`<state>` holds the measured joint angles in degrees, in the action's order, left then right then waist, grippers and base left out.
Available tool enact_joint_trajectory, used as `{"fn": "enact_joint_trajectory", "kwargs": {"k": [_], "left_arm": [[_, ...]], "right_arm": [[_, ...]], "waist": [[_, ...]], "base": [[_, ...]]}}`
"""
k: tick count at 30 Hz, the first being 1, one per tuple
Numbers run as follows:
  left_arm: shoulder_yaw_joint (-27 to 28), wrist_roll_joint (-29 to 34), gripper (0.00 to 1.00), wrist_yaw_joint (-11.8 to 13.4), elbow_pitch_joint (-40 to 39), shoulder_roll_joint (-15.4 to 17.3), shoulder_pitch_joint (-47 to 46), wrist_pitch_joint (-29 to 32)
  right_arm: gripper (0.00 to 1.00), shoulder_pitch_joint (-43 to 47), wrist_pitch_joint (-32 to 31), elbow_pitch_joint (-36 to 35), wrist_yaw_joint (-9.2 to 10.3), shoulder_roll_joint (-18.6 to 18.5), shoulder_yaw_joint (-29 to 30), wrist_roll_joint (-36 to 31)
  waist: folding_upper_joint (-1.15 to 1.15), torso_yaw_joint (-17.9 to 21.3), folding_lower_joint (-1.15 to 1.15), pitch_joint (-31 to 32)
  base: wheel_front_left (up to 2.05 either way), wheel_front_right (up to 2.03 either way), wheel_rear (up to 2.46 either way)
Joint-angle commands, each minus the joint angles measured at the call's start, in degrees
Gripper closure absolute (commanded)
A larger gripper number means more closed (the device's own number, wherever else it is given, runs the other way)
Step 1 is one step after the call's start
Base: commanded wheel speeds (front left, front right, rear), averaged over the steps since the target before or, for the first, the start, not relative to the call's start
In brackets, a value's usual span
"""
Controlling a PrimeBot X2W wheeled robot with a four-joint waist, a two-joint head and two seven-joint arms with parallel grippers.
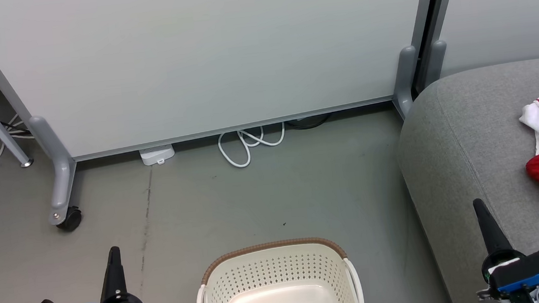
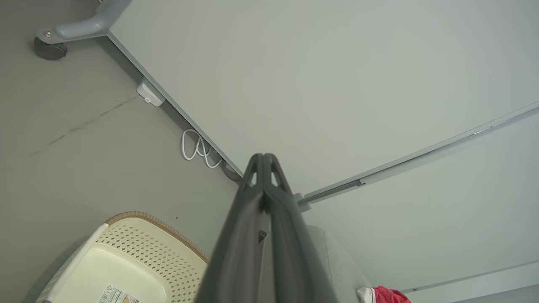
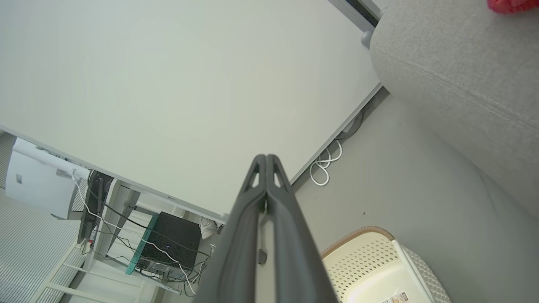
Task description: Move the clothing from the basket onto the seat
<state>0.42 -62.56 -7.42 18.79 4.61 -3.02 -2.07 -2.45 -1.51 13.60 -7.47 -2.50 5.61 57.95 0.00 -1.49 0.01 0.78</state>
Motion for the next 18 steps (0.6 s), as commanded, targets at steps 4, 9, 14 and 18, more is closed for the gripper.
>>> {"fn": "enact_joint_trajectory", "kwargs": {"k": [4, 9, 14, 18], "left_arm": [[0.89, -3.13, 1.00, -0.06, -1.17, -0.10, -1.76, 0.90], [1.46, -5.80, 1.00, -0.06, -1.54, -0.26, -1.97, 1.64], [1.97, -8.32, 1.00, -0.07, -1.91, -0.42, -2.15, 2.44], [2.35, -10.24, 1.00, -0.07, -2.21, -0.53, -2.31, 3.04]], "right_arm": [[1.00, -1.64, -0.62, -0.38, -0.03, -0.39, 0.18, 3.79], [1.00, -1.86, -1.06, -0.30, -0.03, -0.41, 0.25, 6.80], [1.00, -2.20, -1.50, -0.23, -0.03, -0.42, 0.33, 9.70], [1.00, -2.30, -1.86, -0.17, -0.03, -0.43, 0.39, 11.97]], "waist": [[0.00, 0.10, 0.00, -0.06], [0.00, 0.20, 0.00, -0.13], [0.00, 0.31, 0.00, -0.20], [0.00, 0.40, 0.00, -0.26]], "base": [[0.00, 0.00, 0.00], [0.00, 0.00, 0.00], [0.00, 0.00, 0.00], [0.00, 0.00, 0.00]]}}
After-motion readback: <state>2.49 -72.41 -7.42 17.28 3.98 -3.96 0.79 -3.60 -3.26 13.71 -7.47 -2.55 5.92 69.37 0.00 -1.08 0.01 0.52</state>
